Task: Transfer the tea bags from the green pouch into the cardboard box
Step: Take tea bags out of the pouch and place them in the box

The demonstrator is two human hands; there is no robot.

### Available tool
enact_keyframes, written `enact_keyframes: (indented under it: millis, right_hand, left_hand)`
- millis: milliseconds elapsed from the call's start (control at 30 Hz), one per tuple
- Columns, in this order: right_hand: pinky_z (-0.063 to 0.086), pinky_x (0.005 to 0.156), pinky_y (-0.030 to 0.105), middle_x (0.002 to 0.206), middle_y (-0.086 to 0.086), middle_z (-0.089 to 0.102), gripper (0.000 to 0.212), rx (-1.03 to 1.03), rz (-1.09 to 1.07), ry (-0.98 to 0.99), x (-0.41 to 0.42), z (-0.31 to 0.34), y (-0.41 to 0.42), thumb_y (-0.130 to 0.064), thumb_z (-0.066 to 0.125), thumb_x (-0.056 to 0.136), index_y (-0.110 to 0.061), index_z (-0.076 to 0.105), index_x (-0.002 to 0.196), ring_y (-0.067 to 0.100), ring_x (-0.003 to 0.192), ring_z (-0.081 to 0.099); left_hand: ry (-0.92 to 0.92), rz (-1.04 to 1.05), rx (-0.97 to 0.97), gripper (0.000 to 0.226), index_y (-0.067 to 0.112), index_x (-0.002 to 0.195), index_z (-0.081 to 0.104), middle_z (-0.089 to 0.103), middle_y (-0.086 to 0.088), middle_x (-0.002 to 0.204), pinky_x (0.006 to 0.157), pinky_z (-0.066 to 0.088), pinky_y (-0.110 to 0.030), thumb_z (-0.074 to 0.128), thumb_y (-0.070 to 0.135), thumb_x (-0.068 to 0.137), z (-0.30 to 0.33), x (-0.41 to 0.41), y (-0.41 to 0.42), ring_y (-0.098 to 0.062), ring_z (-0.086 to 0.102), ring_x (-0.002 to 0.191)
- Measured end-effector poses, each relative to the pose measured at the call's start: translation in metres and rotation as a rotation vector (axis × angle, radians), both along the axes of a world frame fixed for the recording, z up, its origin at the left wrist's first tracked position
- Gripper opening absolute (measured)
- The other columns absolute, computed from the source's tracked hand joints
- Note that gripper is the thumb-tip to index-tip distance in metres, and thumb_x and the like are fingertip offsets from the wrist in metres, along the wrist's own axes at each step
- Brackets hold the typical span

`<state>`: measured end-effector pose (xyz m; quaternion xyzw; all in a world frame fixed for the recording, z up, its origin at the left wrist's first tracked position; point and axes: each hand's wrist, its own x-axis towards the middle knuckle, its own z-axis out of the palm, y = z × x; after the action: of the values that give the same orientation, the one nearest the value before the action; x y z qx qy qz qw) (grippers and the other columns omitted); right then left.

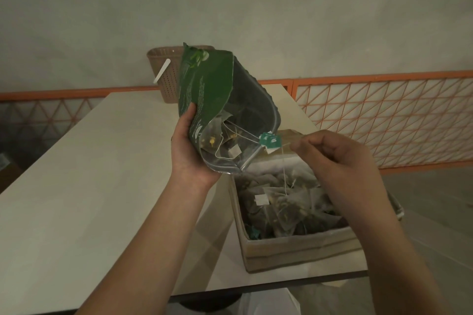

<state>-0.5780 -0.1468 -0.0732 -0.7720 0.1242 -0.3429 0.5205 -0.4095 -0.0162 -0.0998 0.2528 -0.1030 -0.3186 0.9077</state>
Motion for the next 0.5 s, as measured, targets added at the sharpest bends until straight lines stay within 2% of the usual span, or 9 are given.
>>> enact_keyframes:
  millis: [100,167,267,333,400,500]
  right_hand:
    - [0.04,0.042,0.016,0.052,-0.002,0.057,0.013,0.058,0.121,0.013,-0.002,0.005,0.01,-0.029,0.064,0.089,-0.019,0.069,0.083,0.007,0.04,0.046]
    - [0.049,0.047,0.018,0.065,0.001,0.069,0.01,0.106,0.195,0.032,-0.001,0.005,0.018,-0.025,0.064,0.088,-0.017,0.069,0.088,0.013,0.046,0.058]
    - [0.058,0.055,0.027,0.079,0.001,0.074,0.008,0.11,0.231,0.061,0.002,0.001,0.024,-0.021,0.065,0.088,-0.015,0.069,0.091,0.018,0.059,0.068]
    - [0.06,0.054,0.033,0.084,0.003,0.073,0.01,0.162,0.242,0.067,0.004,0.0,0.025,-0.02,0.063,0.09,-0.013,0.067,0.094,0.023,0.06,0.067]
    - [0.059,0.051,0.036,0.086,0.004,0.072,0.012,0.234,0.245,0.061,0.006,0.002,0.024,-0.022,0.06,0.092,-0.011,0.064,0.096,0.026,0.057,0.066]
    - [0.056,0.052,0.028,0.083,0.001,0.072,0.02,0.136,0.181,0.084,0.007,0.001,0.022,-0.034,0.059,0.09,-0.016,0.068,0.089,0.017,0.055,0.063]
  left_hand:
    - [0.009,-0.007,0.008,0.065,0.019,0.143,0.058,0.054,-0.008,0.149,0.114,0.037,-0.052,0.063,0.044,0.083,0.0,-0.001,-0.002,-0.031,0.053,0.13]
    - [0.014,0.005,0.008,0.069,0.019,0.146,0.054,0.054,-0.007,0.149,0.114,0.038,-0.05,0.064,0.044,0.083,-0.001,-0.001,-0.002,-0.031,0.053,0.131]
    - [0.024,-0.004,0.0,0.066,0.018,0.148,0.052,0.052,-0.006,0.151,0.115,0.039,-0.049,0.063,0.043,0.088,-0.004,0.003,-0.003,-0.029,0.05,0.138]
    - [0.024,-0.013,-0.009,0.065,0.018,0.148,0.052,0.052,-0.007,0.151,0.116,0.036,-0.05,0.062,0.043,0.089,-0.004,0.004,-0.002,-0.029,0.048,0.14]
    - [0.022,0.001,-0.008,0.064,0.017,0.145,0.055,0.058,-0.007,0.144,0.113,0.04,-0.048,0.062,0.043,0.088,-0.004,0.004,-0.002,-0.03,0.054,0.133]
    - [0.021,-0.012,-0.018,0.067,0.018,0.146,0.055,0.051,-0.007,0.152,0.117,0.035,-0.051,0.065,0.043,0.084,-0.004,0.005,-0.001,-0.03,0.049,0.138]
